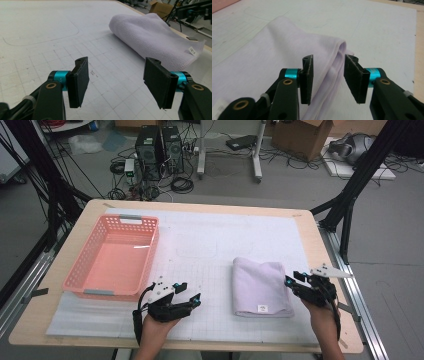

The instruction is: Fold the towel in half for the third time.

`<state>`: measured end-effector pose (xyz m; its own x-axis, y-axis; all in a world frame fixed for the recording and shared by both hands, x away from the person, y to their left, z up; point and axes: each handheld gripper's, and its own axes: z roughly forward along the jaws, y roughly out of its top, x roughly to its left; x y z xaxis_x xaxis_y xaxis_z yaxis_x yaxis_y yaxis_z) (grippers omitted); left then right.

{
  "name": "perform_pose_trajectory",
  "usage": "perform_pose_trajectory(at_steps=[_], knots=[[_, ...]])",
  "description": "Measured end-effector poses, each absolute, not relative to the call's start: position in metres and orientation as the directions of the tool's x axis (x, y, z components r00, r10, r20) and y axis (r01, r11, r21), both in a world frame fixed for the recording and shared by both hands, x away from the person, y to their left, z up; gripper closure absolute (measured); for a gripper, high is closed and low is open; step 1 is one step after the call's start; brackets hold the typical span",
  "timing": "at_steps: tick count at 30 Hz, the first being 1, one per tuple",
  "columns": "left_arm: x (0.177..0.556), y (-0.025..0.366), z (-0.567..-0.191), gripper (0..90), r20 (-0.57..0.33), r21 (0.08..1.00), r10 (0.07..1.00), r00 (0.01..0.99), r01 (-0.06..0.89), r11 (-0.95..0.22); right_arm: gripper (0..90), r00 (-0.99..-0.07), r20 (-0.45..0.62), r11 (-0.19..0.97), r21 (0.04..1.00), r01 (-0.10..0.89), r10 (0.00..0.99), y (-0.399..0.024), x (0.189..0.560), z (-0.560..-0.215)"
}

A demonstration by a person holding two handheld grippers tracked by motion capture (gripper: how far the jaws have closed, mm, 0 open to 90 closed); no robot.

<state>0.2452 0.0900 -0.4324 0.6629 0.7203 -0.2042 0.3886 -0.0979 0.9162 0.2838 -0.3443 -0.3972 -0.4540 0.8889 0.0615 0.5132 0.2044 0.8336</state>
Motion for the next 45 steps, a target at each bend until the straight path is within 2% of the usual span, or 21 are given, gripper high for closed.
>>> perform_pose_trajectory(at_steps=[2,5,8,9,11,12,15,18,20,22,27,30,34,38,40,42,45], knots=[[0.245,0.089,-0.432,37.5,-0.204,0.916,0.718,0.665,0.388,-0.100,54.0,-0.448,0.071,0.196,0.831,0.521,0.891,-0.341,0.302,-0.398],[0.245,0.089,-0.433,37.5,-0.203,0.916,0.716,0.668,0.388,-0.103,44.2,-0.433,0.089,0.181,0.819,0.544,0.897,-0.335,0.329,-0.403],[0.245,0.088,-0.433,37.4,-0.202,0.916,0.714,0.670,0.388,-0.104,44.7,-0.435,0.127,0.173,0.791,0.587,0.891,-0.330,0.353,-0.414],[0.245,0.089,-0.433,37.4,-0.201,0.916,0.713,0.671,0.387,-0.106,52.6,-0.444,0.157,0.167,0.777,0.607,0.882,-0.329,0.359,-0.419],[0.245,0.090,-0.433,37.4,-0.203,0.917,0.715,0.669,0.387,-0.101,76.8,-0.471,0.167,0.214,0.729,0.651,0.866,-0.327,0.364,-0.426],[0.245,0.091,-0.433,37.4,-0.205,0.916,0.716,0.667,0.389,-0.099,81.2,-0.468,0.160,0.215,0.729,0.649,0.869,-0.328,0.363,-0.425],[0.245,0.092,-0.433,37.4,-0.206,0.917,0.719,0.663,0.388,-0.095,82.8,-0.438,0.080,0.221,0.773,0.595,0.896,-0.330,0.352,-0.412],[0.245,0.092,-0.433,37.4,-0.209,0.916,0.720,0.662,0.389,-0.092,79.2,-0.395,-0.022,0.271,0.762,0.588,0.919,-0.330,0.347,-0.409],[0.244,0.092,-0.432,37.4,-0.209,0.917,0.721,0.661,0.389,-0.091,71.7,-0.370,-0.088,0.312,0.733,0.604,0.925,-0.328,0.349,-0.414],[0.244,0.093,-0.432,37.4,-0.207,0.918,0.721,0.661,0.386,-0.090,59.7,-0.349,-0.066,0.279,0.743,0.609,0.935,-0.331,0.349,-0.415],[0.245,0.094,-0.432,37.2,-0.211,0.918,0.723,0.658,0.387,-0.085,50.4,-0.363,0.005,0.203,0.822,0.533,0.932,-0.334,0.328,-0.398],[0.245,0.094,-0.432,37.2,-0.213,0.917,0.724,0.656,0.389,-0.083,50.4,-0.439,0.018,0.217,0.850,0.480,0.898,-0.327,0.317,-0.392],[0.245,0.093,-0.432,37.2,-0.209,0.918,0.724,0.657,0.387,-0.086,53.6,-0.572,0.055,0.281,0.830,0.482,0.819,-0.299,0.317,-0.399],[0.246,0.094,-0.432,37.1,-0.213,0.917,0.723,0.657,0.389,-0.084,57.4,-0.633,0.071,0.351,0.782,0.515,0.771,-0.272,0.326,-0.412],[0.246,0.095,-0.432,37.1,-0.213,0.917,0.723,0.657,0.389,-0.083,57.4,-0.647,0.075,0.364,0.775,0.517,0.759,-0.267,0.329,-0.415],[0.246,0.095,-0.432,37.0,-0.215,0.918,0.724,0.655,0.389,-0.079,57.3,-0.692,0.084,0.429,0.729,0.533,0.717,-0.245,0.338,-0.427],[0.245,0.096,-0.432,36.9,-0.217,0.918,0.726,0.652,0.389,-0.074,54.4,-0.701,0.078,0.446,0.720,0.531,0.709,-0.235,0.339,-0.427]])
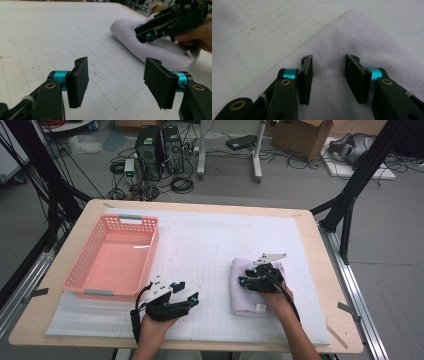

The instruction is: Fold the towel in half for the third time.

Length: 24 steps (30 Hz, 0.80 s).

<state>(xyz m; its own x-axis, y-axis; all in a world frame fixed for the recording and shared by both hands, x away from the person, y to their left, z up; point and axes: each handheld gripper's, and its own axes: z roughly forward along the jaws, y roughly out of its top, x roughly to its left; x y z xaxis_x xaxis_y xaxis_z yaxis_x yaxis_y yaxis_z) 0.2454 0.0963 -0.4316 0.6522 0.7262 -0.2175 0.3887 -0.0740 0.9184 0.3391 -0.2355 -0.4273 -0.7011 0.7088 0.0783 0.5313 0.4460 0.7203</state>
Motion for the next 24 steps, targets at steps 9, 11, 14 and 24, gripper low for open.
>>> perform_pose_trajectory(at_steps=[9,11,14,24], knots=[[0.245,0.098,-0.431,36.8,-0.218,0.920,0.729,0.649,0.387,-0.070,62.1,-0.639,-0.007,0.406,0.777,0.480,0.769,-0.288,0.301,-0.410],[0.245,0.097,-0.431,36.8,-0.213,0.920,0.728,0.652,0.384,-0.075,67.5,-0.601,-0.033,0.415,0.754,0.510,0.799,-0.304,0.296,-0.415],[0.245,0.096,-0.431,36.7,-0.215,0.920,0.726,0.653,0.384,-0.073,73.9,-0.561,-0.051,0.414,0.729,0.545,0.826,-0.325,0.292,-0.426],[0.244,0.096,-0.431,35.8,-0.211,0.921,0.729,0.651,0.383,-0.075,65.8,-0.560,0.033,0.301,0.817,0.492,0.828,-0.352,0.256,-0.417]])
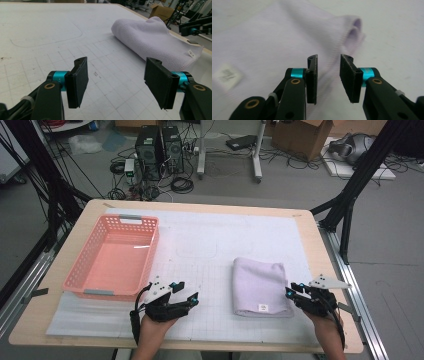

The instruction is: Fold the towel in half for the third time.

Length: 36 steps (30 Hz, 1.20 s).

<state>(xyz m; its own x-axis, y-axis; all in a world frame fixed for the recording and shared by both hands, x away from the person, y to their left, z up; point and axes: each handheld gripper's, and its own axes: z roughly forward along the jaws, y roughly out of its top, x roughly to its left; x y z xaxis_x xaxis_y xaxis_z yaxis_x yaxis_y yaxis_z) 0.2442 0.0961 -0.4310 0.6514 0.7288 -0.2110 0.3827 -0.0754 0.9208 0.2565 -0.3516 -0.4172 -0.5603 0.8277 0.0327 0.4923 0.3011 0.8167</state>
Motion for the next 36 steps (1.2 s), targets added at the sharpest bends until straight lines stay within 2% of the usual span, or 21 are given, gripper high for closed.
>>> perform_pose_trajectory(at_steps=[2,5,6,11,13,14,15,21,26,31,36], knots=[[0.244,0.096,-0.431,34.8,-0.209,0.922,0.729,0.651,0.380,-0.075,65.3,-0.615,0.030,0.327,0.825,0.460,0.788,-0.347,0.246,-0.417],[0.244,0.096,-0.431,32.1,-0.210,0.923,0.730,0.651,0.378,-0.071,64.4,-0.643,0.040,0.348,0.815,0.464,0.765,-0.343,0.240,-0.421],[0.244,0.097,-0.431,30.9,-0.215,0.924,0.730,0.648,0.377,-0.063,65.4,-0.660,0.014,0.412,0.771,0.485,0.751,-0.342,0.234,-0.432],[0.244,0.100,-0.430,26.8,-0.225,0.923,0.743,0.630,0.383,-0.045,65.6,-0.632,0.019,0.391,0.771,0.502,0.775,-0.357,0.226,-0.431],[0.244,0.100,-0.430,24.7,-0.226,0.921,0.751,0.621,0.387,-0.043,59.4,-0.625,0.035,0.359,0.792,0.493,0.780,-0.362,0.223,-0.428],[0.244,0.100,-0.430,22.2,-0.226,0.921,0.751,0.621,0.387,-0.043,59.4,-0.625,0.035,0.359,0.792,0.493,0.780,-0.362,0.223,-0.428],[0.244,0.100,-0.431,21.7,-0.224,0.922,0.750,0.622,0.384,-0.043,47.3,-0.600,0.061,0.289,0.834,0.470,0.798,-0.369,0.221,-0.423],[0.244,0.101,-0.429,22.8,-0.230,0.925,0.747,0.624,0.379,-0.031,36.8,-0.530,0.059,0.216,0.871,0.442,0.846,-0.388,0.214,-0.417],[0.243,0.100,-0.430,24.3,-0.216,0.934,0.709,0.672,0.355,-0.052,31.8,-0.486,0.052,0.203,0.866,0.457,0.872,-0.397,0.211,-0.419],[0.240,0.097,-0.430,24.1,-0.152,0.957,0.702,0.696,0.282,-0.072,30.1,-0.474,0.040,0.204,0.869,0.451,0.879,-0.397,0.212,-0.418],[0.241,0.096,-0.430,24.7,-0.156,0.949,0.699,0.698,0.302,-0.090,30.1,-0.483,0.027,0.223,0.863,0.453,0.875,-0.395,0.212,-0.420]])
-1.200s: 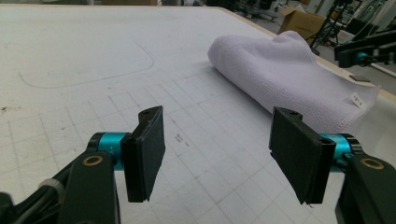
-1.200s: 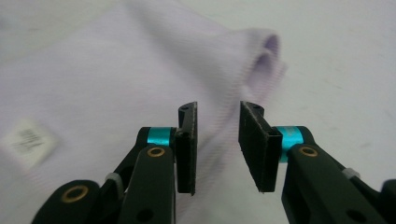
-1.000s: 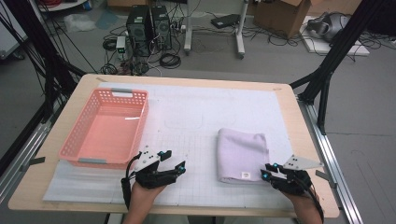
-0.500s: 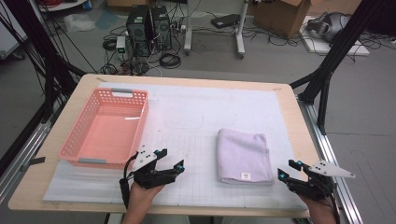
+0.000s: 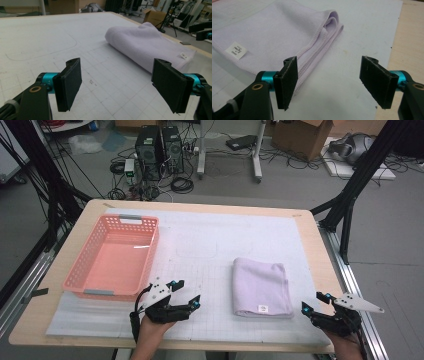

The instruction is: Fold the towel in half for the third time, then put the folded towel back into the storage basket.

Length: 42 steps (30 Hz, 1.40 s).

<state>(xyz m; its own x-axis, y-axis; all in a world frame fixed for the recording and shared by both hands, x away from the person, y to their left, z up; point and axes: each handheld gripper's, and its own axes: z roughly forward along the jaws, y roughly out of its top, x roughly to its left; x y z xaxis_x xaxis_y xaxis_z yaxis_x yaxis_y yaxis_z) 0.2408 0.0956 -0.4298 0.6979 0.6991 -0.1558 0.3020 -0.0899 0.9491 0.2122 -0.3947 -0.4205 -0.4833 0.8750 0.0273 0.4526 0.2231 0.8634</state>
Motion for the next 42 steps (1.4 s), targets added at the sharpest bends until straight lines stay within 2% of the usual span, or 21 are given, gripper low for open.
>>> perform_pose_trajectory(at_steps=[4,14,26,34,40,42], knots=[[0.241,0.097,-0.430,21.7,-0.185,0.942,0.716,0.673,0.329,-0.066,30.0,-0.482,0.030,0.221,0.862,0.455,0.876,-0.395,0.212,-0.421],[0.243,0.098,-0.431,22.0,-0.226,0.937,0.709,0.668,0.348,-0.029,28.8,-0.476,0.031,0.223,0.856,0.467,0.879,-0.395,0.213,-0.423],[0.254,0.079,-0.435,25.1,-0.214,0.920,0.692,0.689,0.380,-0.093,28.8,-0.477,0.020,0.235,0.852,0.468,0.879,-0.395,0.213,-0.424],[0.278,0.051,-0.427,26.1,-0.253,0.903,0.662,0.705,0.417,-0.099,28.7,-0.481,0.030,0.232,0.848,0.476,0.876,-0.393,0.215,-0.424],[0.299,0.018,-0.431,35.5,-0.274,0.881,0.633,0.724,0.454,-0.137,28.8,-0.489,0.029,0.239,0.846,0.476,0.872,-0.390,0.217,-0.425],[0.305,0.008,-0.434,35.9,-0.282,0.866,0.639,0.716,0.477,-0.152,28.7,-0.495,0.023,0.248,0.845,0.473,0.868,-0.389,0.219,-0.425]])
